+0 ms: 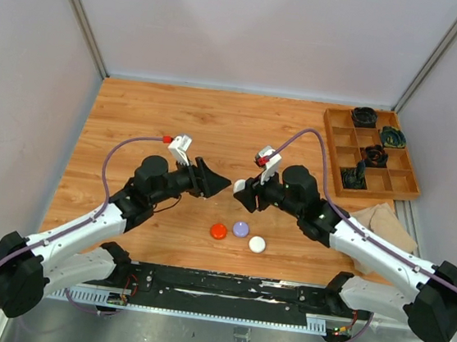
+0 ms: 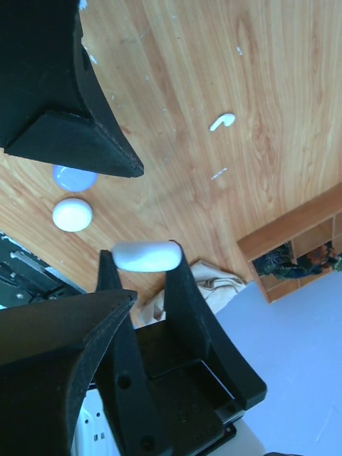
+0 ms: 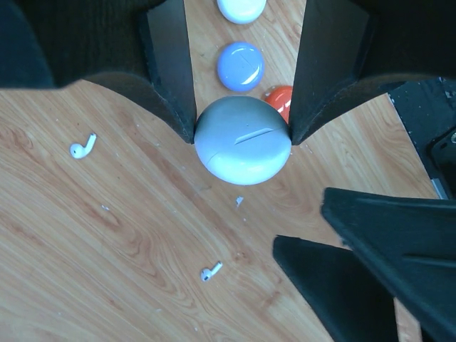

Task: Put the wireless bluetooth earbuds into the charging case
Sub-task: Pick up the earbud from the center of the board.

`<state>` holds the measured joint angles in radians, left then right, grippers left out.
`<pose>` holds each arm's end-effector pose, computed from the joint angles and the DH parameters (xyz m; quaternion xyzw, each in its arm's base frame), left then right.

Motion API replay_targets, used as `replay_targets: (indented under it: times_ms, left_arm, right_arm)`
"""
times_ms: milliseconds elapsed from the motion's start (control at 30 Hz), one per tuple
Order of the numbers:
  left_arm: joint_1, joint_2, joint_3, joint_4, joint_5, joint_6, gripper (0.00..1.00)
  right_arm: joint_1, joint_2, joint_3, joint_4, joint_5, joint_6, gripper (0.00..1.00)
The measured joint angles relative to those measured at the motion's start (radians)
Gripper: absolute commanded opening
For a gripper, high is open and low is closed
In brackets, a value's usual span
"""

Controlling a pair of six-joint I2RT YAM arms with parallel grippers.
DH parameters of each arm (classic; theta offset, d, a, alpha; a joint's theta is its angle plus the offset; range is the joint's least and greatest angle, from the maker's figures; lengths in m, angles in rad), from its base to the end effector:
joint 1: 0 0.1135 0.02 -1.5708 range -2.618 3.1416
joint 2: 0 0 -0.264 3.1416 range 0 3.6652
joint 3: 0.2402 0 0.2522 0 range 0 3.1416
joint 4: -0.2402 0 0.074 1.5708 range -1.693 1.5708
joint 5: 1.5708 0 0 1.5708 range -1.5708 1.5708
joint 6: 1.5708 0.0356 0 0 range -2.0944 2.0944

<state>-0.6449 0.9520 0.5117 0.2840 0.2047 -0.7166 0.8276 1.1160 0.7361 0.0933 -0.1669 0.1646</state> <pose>0.1727 -0.1390 0.2615 0.0392 0.7581 -0.4671 0.4534 0.1705 0.1943 0.2847 -0.3069 0.7384 0.3428 0.4931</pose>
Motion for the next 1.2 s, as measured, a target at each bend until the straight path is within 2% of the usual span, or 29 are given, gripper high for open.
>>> replay_targets:
  times_ms: [533, 733, 833, 933, 1067, 1200]
  left_arm:
    - [-0.043, 0.075, -0.001, 0.122, 0.038, -0.042, 0.54]
    - [-0.049, 0.085, -0.001, 0.143, 0.047, -0.049, 0.37]
    - [-0.052, 0.085, -0.001, 0.152, 0.054, -0.05, 0.2]
    - [-0.053, 0.085, -0.001, 0.156, 0.056, -0.047, 0.14]
    - [-0.053, 0.085, -0.001, 0.155, 0.057, -0.035, 0.09]
    - [-0.053, 0.076, 0.0, 0.13, 0.055, 0.02, 0.02]
  right_arm:
    - [0.054, -0.024, -0.022, 0.122, -0.015, -0.008, 0.42]
    - [0.061, -0.023, -0.025, 0.134, -0.012, -0.012, 0.42]
    - [0.063, -0.021, -0.028, 0.135, -0.008, -0.014, 0.43]
    - [0.066, -0.017, -0.029, 0.136, -0.001, -0.026, 0.48]
    - [0.066, -0.014, -0.029, 0.137, 0.0, -0.04, 0.64]
    - [0.066, -0.025, -0.029, 0.134, -0.01, -0.057, 0.74]
